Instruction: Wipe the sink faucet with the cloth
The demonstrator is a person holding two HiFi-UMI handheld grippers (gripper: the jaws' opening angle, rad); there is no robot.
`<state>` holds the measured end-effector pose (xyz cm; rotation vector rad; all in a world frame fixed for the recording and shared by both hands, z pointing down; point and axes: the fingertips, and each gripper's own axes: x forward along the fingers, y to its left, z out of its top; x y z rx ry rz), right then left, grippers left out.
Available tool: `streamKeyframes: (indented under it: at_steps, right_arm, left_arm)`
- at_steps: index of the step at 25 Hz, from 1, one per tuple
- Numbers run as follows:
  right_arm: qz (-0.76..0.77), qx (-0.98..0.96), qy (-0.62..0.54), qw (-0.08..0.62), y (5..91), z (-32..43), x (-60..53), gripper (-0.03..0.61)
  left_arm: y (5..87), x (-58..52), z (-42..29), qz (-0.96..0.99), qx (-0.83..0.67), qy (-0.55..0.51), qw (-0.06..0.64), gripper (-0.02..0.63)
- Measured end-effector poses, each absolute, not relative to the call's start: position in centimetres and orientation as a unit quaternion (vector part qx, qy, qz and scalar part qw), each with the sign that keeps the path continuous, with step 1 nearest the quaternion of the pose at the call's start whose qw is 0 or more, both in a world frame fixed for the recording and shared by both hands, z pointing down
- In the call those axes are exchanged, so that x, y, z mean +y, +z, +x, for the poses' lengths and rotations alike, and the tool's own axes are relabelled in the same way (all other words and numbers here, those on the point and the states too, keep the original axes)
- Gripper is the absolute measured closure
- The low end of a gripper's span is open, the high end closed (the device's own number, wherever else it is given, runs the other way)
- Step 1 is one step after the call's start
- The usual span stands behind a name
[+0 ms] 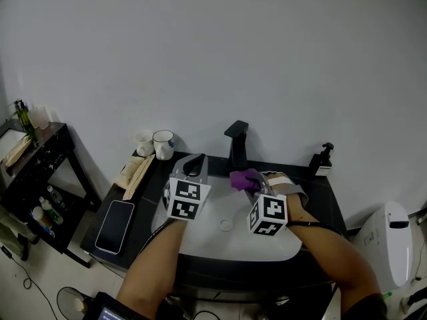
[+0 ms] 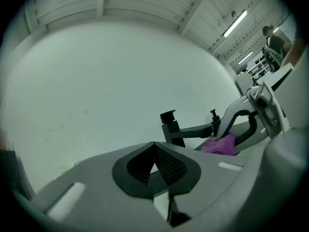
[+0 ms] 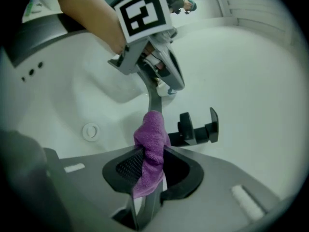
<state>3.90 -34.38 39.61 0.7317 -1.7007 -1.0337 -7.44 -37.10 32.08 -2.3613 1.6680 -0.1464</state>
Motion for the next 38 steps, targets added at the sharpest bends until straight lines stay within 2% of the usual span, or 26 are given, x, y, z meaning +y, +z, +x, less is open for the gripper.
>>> streamKeyframes:
  at_steps: [4, 14, 38]
  right_arm:
    - [0.354, -0.692, -0.436, 0.454, 38.1, 3.4, -37.4, 0.486]
    - [0.39, -0.681, -0.44, 0.437, 38.2, 2.6, -41.4, 0.486]
    - [0.334, -0.683, -0.421, 0.495, 42.1, 1.6, -39.9, 0.486]
  left_arm:
    - [32.2, -37.3, -7.4, -0.81, 0.572, -0.051, 0.122, 0.597]
    - [32.1, -37.3, -6.9, -0.815, 0.565, -0.045, 0.122, 0.597]
    - [32.4, -37.4, -7.2, -0.814, 0.566, -0.051, 0.12, 0.597]
